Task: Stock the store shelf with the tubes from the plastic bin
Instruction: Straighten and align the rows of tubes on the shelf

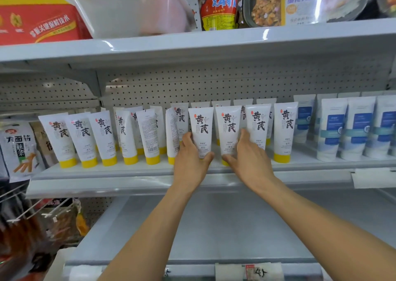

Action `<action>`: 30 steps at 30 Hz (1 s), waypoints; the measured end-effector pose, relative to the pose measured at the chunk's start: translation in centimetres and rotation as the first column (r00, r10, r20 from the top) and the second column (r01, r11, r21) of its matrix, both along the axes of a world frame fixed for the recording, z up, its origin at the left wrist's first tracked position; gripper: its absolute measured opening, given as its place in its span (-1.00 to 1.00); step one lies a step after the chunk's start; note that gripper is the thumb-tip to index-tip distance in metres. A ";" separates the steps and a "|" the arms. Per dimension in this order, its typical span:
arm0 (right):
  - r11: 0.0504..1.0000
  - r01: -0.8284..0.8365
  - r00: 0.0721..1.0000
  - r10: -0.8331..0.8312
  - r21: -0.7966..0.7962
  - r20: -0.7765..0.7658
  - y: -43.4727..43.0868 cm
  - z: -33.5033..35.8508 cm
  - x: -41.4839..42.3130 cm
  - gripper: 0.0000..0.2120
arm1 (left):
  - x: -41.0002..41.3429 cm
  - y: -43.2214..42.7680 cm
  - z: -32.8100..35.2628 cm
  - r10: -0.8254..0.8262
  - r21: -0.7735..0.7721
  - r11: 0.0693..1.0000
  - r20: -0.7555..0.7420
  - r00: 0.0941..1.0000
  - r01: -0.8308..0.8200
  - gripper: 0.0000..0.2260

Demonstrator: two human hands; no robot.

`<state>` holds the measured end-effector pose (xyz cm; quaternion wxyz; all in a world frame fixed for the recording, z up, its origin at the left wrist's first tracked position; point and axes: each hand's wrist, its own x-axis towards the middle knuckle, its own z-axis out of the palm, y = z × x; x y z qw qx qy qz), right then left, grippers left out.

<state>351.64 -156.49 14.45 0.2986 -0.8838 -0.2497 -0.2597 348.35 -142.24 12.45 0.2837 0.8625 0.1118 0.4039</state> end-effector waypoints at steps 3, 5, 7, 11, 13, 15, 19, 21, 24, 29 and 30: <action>0.998 -0.065 0.993 0.063 0.013 0.104 -1.8 -0.5 -0.2 -0.53 | -0.8 -0.7 -0.3 0.080 0.064 0.994 0.113 0.990 -0.087 -0.35; 0.994 -0.067 0.978 0.050 0.082 0.201 -3.5 -0.8 0.0 -0.63 | -1.3 -1.6 -0.5 0.132 0.141 0.975 0.240 0.962 -0.169 -0.42; 0.977 -0.016 0.972 -0.035 0.213 0.232 -5.5 -1.0 0.7 -0.72 | -1.7 -3.1 -0.6 0.084 0.175 0.974 0.299 0.951 -0.142 -0.50; 0.892 0.069 0.980 -0.144 0.447 0.138 -9.5 -1.2 2.9 -0.61 | -1.4 -6.1 -1.0 -0.042 0.113 0.994 0.256 0.966 0.013 -0.54; 0.904 0.097 0.988 -0.138 0.415 0.070 -11.0 -1.7 4.0 -0.51 | -0.8 -6.8 -1.4 -0.038 0.055 0.998 0.243 0.969 0.026 -0.52; 0.936 0.112 0.994 -0.106 0.334 -0.035 -11.8 -2.0 4.9 -0.39 | -0.1 -7.0 -1.9 -0.009 0.022 1.000 0.216 0.976 0.004 -0.50; 0.984 0.104 0.986 -0.083 0.144 -0.144 -12.3 -1.8 6.2 -0.27 | 0.8 -7.6 -2.2 0.050 -0.018 0.999 0.151 0.987 -0.047 -0.42; 0.990 0.103 0.983 -0.086 0.097 -0.162 -12.1 -1.6 6.6 -0.29 | 1.1 -7.7 -1.8 0.080 -0.042 0.996 0.118 0.990 -0.075 -0.39; 0.989 0.118 0.978 -0.101 0.085 -0.181 -11.7 -1.4 7.2 -0.40 | 1.4 -7.5 -1.1 0.122 -0.066 0.991 0.064 0.990 -0.117 -0.36; 0.992 0.066 0.982 -0.045 0.107 -0.182 -11.3 -1.6 7.8 -0.58 | 1.6 -7.4 -0.5 0.170 -0.066 0.983 0.018 0.985 -0.168 -0.39; 0.992 0.063 0.982 -0.041 0.114 -0.182 -11.3 -1.6 7.9 -0.59 | 1.6 -7.4 -0.4 0.174 -0.066 0.983 0.018 0.985 -0.173 -0.39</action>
